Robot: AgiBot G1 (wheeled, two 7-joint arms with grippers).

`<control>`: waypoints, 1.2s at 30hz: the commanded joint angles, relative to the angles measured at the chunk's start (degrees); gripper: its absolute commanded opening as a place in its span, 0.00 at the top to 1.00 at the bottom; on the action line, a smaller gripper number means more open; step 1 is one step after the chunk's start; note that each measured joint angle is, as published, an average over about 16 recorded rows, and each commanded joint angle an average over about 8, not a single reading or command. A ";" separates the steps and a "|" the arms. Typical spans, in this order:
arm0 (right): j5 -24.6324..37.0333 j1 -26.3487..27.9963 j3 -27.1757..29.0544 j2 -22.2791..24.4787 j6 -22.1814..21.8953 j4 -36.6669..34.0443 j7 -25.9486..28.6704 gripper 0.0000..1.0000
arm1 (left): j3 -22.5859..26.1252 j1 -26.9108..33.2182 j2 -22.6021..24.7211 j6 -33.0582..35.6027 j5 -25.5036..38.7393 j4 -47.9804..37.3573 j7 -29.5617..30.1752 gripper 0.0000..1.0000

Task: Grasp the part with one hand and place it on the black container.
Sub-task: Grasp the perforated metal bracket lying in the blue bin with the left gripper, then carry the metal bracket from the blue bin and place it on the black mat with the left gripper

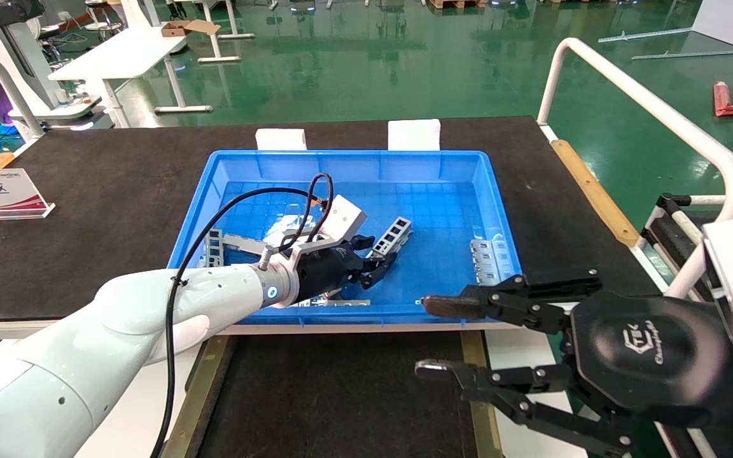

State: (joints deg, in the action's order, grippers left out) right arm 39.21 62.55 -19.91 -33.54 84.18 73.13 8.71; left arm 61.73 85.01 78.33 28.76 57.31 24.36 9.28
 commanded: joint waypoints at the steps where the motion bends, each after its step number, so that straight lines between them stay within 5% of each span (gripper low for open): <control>1: 0.00 0.00 0.00 0.00 0.00 0.00 0.00 1.00 | 0.58 0.04 -0.01 -0.18 -0.83 -0.15 -0.27 1.00; 17: -0.01 0.00 -0.02 0.01 -0.01 0.00 -0.01 1.00 | 1.32 2.84 -0.61 3.93 -8.29 -0.96 -5.28 1.00; 26: -0.02 0.01 -0.03 0.01 -0.01 0.00 -0.01 1.00 | -2.19 5.48 -4.08 19.44 -13.93 -0.81 -12.97 1.00; 36: -0.03 0.01 -0.04 0.02 -0.02 0.00 -0.02 1.00 | -3.39 3.05 -13.80 36.26 -17.20 6.47 -14.94 1.00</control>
State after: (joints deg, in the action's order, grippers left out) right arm 39.18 62.56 -19.95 -33.52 84.17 73.13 8.69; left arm 58.50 87.46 64.50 63.27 40.37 31.98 -5.35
